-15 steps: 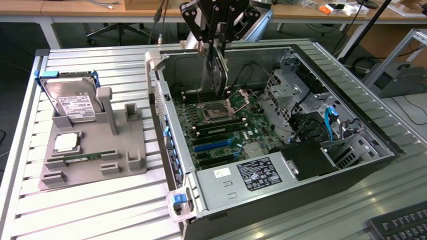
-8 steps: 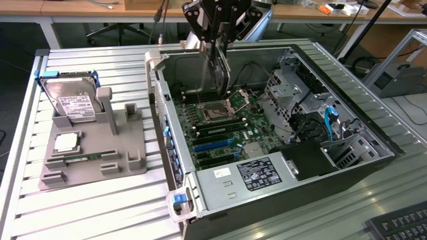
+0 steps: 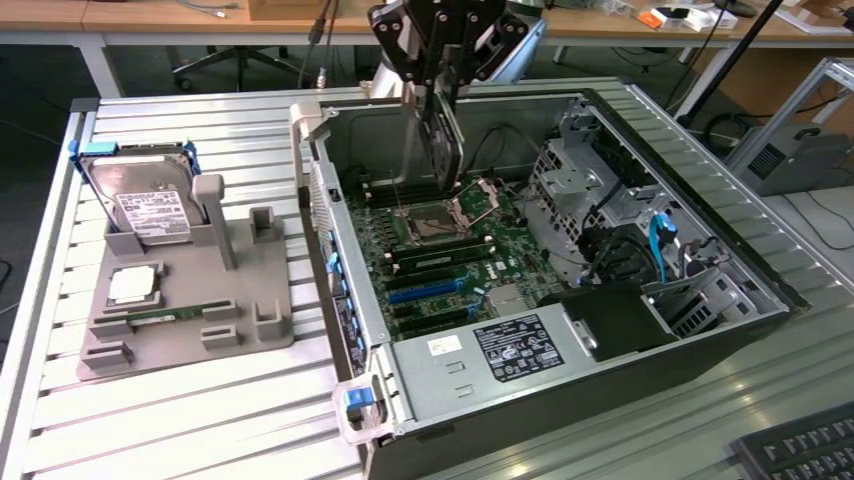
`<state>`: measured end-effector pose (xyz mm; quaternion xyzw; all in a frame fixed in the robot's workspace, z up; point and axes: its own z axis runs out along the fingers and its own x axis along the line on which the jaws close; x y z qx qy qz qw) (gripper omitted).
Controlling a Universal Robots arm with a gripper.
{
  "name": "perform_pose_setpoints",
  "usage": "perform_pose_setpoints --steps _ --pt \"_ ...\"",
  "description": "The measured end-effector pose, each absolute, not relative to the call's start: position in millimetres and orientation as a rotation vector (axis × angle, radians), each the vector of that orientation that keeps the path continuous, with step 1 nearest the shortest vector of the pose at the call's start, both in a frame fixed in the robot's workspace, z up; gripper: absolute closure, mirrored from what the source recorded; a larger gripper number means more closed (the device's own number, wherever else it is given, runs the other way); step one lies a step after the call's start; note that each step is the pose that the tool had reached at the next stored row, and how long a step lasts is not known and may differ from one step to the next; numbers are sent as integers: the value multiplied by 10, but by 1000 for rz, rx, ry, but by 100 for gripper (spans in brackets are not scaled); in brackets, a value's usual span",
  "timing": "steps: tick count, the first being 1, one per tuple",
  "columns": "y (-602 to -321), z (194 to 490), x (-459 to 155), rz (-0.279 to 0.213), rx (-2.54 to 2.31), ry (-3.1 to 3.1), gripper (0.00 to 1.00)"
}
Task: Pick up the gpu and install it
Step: 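Pick up the gpu and move the gpu toward the slot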
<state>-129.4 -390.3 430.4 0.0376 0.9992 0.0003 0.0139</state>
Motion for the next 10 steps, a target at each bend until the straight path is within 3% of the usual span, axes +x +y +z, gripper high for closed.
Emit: perform_pose_setpoints --steps 10 --pt "-3903 4303 -1245 1 117 3112 73"
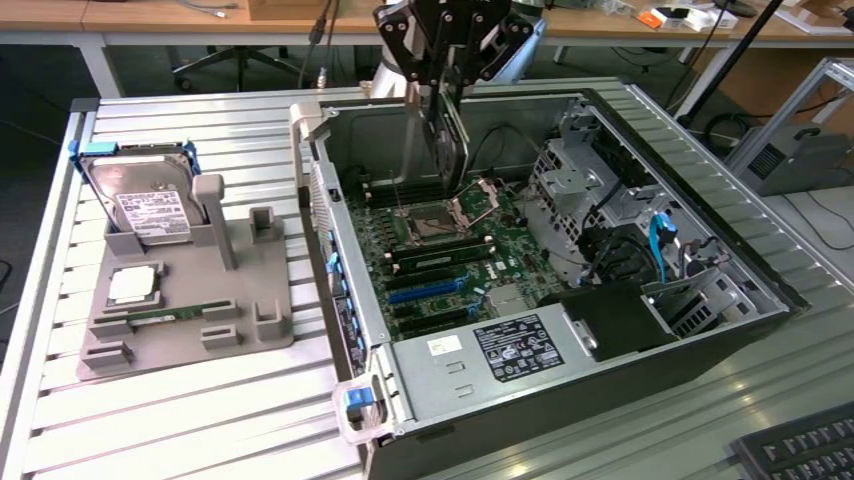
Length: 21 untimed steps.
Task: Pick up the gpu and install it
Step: 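Pick up the gpu and move the gpu toward the slot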
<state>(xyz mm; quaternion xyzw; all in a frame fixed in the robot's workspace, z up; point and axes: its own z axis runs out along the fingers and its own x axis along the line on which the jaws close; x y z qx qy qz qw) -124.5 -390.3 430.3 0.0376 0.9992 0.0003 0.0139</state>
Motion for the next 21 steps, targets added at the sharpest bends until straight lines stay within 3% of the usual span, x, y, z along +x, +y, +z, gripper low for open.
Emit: perform_pose_setpoints --steps 21 --pt "-3902 4300 -1130 1 117 3112 73"
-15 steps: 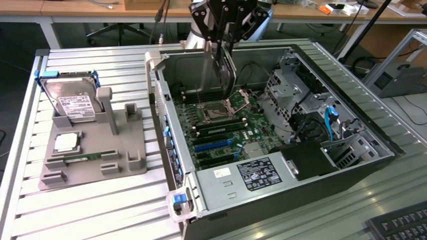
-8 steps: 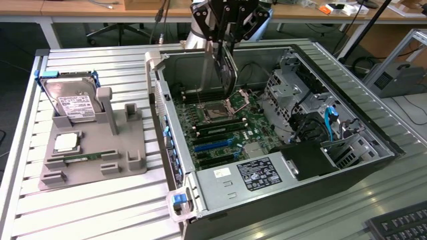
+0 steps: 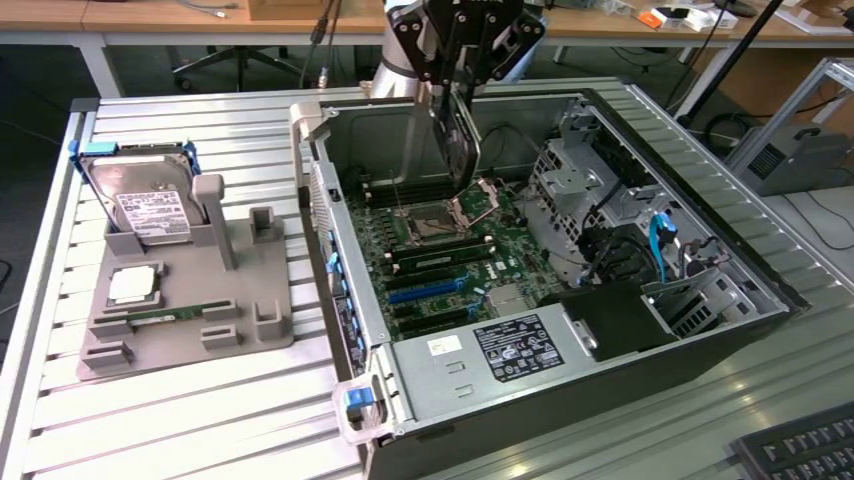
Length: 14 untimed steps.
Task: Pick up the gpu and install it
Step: 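Pick up the gpu and move the gpu toward the slot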
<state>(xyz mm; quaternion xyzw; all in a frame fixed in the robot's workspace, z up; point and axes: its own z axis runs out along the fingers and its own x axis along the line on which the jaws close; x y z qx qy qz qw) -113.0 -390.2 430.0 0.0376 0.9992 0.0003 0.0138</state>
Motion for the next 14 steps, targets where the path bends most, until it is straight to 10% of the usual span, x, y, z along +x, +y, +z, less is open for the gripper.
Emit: perform_pose_setpoints --steps 14 --pt "-3902 4296 -1004 1 117 3112 73"
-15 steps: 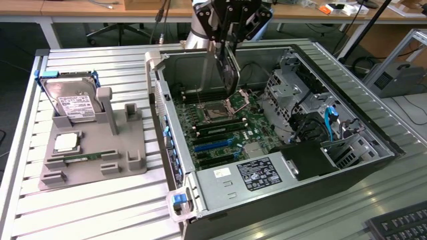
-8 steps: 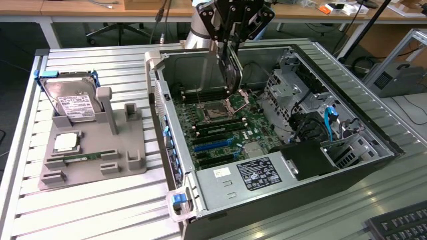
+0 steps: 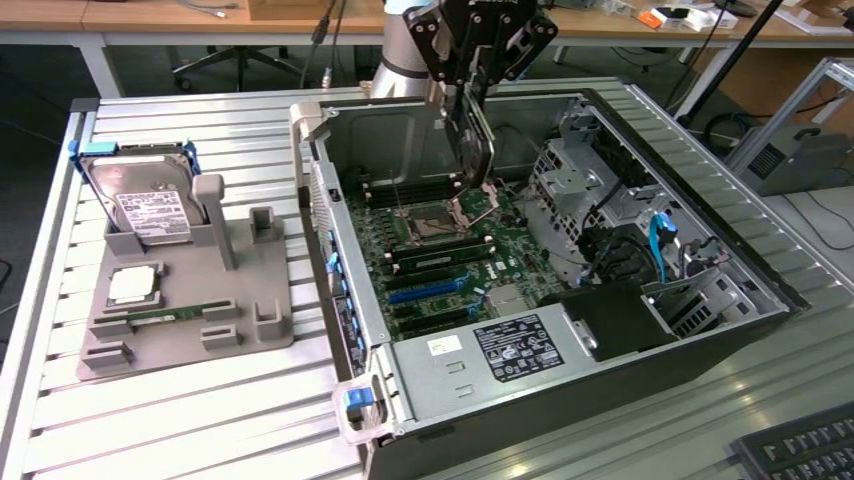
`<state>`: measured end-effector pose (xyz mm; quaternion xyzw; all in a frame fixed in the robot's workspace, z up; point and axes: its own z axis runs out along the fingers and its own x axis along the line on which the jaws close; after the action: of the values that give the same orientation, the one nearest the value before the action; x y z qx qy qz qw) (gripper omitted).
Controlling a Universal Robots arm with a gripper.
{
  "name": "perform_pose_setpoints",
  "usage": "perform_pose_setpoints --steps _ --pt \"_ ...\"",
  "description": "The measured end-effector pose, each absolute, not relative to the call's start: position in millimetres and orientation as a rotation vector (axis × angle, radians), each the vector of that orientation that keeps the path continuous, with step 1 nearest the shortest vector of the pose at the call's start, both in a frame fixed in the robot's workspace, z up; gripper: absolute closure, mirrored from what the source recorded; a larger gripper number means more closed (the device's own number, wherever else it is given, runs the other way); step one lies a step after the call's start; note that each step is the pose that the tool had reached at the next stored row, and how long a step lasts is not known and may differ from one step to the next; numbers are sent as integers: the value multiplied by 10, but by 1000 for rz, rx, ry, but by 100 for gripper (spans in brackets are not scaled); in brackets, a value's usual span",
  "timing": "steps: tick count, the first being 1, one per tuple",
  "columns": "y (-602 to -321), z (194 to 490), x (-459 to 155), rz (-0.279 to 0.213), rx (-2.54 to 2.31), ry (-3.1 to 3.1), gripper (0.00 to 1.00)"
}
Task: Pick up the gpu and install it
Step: 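Pick up the gpu and move the gpu toward the slot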
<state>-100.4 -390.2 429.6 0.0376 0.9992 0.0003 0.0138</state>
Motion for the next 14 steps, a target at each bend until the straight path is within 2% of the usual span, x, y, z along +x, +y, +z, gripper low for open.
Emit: perform_pose_setpoints --steps 14 --pt "-3902 4253 -924 1 117 3112 73"
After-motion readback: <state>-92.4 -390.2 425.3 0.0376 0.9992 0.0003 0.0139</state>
